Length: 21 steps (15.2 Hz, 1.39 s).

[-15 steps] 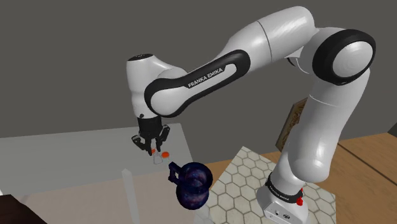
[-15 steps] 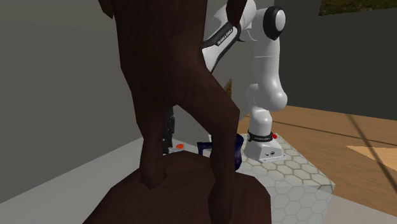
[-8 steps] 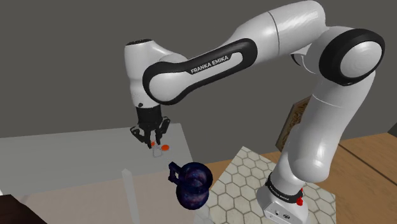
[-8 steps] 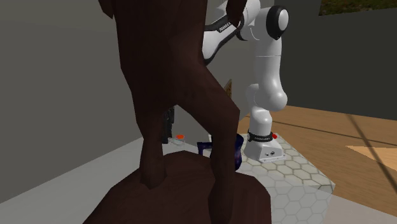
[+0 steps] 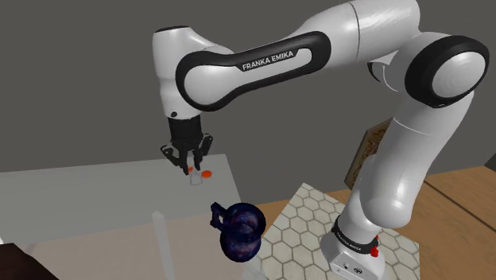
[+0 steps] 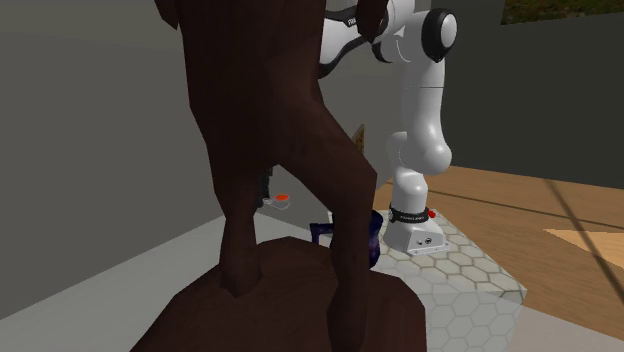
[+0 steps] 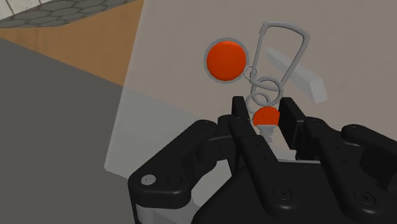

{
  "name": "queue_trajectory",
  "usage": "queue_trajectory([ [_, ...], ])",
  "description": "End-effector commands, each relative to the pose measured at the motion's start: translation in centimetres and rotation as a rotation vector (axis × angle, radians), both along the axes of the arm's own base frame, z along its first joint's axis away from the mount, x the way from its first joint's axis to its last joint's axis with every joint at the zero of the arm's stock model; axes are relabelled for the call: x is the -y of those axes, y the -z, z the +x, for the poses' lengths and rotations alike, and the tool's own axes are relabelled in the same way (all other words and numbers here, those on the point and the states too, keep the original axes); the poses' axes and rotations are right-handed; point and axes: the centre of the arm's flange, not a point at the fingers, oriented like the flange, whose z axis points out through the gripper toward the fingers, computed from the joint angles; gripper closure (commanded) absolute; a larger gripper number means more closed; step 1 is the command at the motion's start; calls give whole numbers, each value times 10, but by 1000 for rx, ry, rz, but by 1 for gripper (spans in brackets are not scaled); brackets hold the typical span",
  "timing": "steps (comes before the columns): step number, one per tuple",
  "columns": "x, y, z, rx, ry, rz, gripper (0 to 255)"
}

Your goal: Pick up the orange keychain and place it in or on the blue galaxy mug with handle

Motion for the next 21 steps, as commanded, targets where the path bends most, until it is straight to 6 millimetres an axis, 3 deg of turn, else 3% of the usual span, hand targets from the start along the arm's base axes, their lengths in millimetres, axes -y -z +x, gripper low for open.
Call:
queue_trajectory([
  [1,1,-10,0,0,0,0,255],
  [6,1,-36,0,0,0,0,255],
  [19,-30,-45,-168,0,0,0,255],
  [21,-31,-40,-174,0,0,0,255],
])
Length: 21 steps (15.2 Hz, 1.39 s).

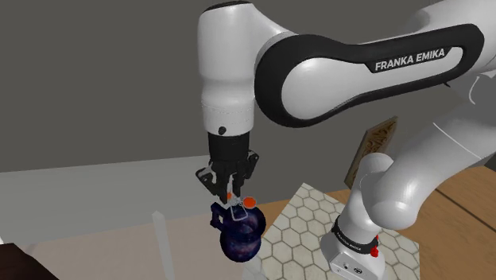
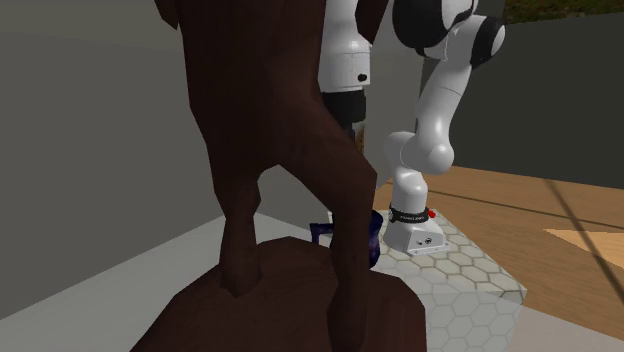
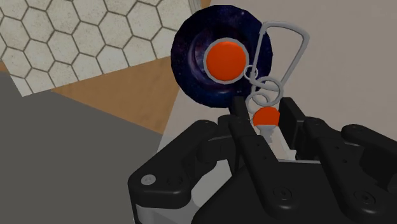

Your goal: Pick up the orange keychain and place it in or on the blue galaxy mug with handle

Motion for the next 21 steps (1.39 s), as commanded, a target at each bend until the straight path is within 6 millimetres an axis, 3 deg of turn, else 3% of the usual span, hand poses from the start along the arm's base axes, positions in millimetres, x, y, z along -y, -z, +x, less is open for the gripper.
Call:
queue_trajectory([
  [1,1,9,-4,0,1,0,255],
  [14,1,78,-4,0,1,0,255],
  [21,1,78,-4,0,1,0,255],
])
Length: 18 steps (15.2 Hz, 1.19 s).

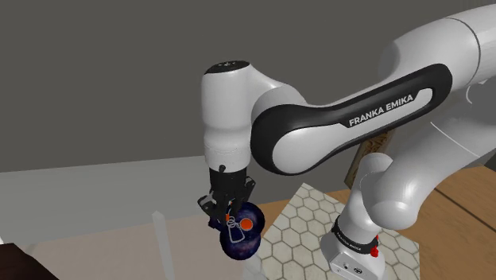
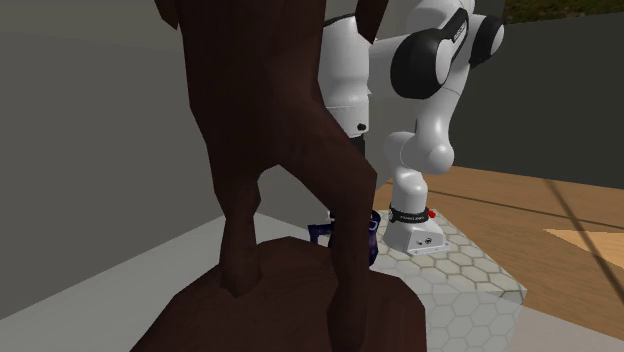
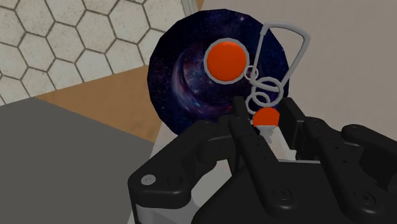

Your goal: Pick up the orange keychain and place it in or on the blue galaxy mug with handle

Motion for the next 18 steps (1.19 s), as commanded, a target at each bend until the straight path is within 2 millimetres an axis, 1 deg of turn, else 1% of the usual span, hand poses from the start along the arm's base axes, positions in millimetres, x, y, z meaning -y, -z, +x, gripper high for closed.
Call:
queue_trajectory([
  [1,1,4,-1,-9,0,-6,255],
  [2,0,5,0,-9,0,-6,0],
  [7,1,4,-1,-9,0,-6,0],
  [10,0,-35,3,-9,0,-6,0],
  [11,-1,-46,3,-9,0,-6,0],
  [18,-1,-46,3,-9,0,-6,0],
])
